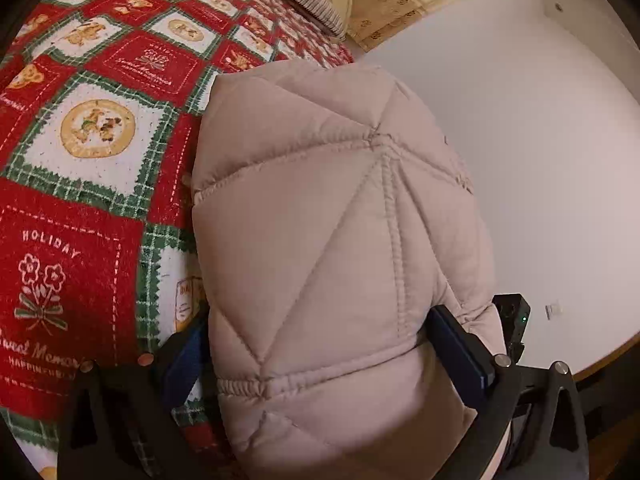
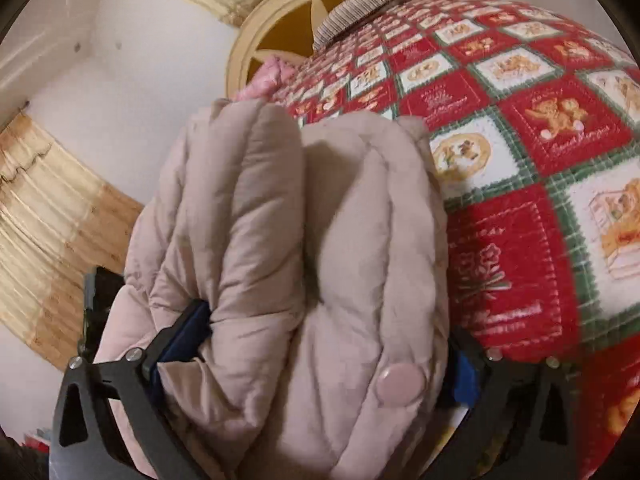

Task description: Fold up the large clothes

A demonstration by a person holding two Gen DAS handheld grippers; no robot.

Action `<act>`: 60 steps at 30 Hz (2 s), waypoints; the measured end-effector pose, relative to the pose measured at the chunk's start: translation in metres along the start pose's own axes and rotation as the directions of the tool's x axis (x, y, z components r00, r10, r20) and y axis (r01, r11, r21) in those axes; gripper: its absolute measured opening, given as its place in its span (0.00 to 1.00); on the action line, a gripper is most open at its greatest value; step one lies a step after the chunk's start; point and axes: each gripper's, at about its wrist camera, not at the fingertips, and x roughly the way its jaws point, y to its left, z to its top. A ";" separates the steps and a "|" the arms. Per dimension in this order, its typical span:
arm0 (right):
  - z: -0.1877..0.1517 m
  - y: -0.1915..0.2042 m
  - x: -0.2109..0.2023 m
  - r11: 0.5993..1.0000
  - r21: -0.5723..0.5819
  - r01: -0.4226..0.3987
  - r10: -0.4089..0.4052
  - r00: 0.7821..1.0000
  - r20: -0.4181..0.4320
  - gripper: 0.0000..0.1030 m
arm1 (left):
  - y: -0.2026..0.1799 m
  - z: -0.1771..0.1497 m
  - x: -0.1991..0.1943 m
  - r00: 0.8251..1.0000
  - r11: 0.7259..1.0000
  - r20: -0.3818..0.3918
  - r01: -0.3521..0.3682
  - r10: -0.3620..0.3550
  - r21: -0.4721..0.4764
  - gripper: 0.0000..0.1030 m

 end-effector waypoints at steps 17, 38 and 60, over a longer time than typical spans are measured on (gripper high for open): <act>-0.054 0.066 -0.038 0.998 -0.062 0.000 -0.003 0.999 -0.047 0.53 | -0.040 -0.045 -0.050 0.998 0.981 0.019 0.057 -0.062 0.188 0.94; -0.040 0.138 -0.267 0.983 -0.163 0.079 -0.021 0.943 0.331 0.45 | -0.269 -0.042 -0.056 0.928 0.780 -0.122 0.363 -0.351 0.510 0.94; -0.046 0.038 -0.288 0.988 0.038 0.153 -0.155 0.905 0.395 0.44 | -0.298 -0.063 0.096 0.961 0.868 -0.273 0.174 -0.047 0.464 0.94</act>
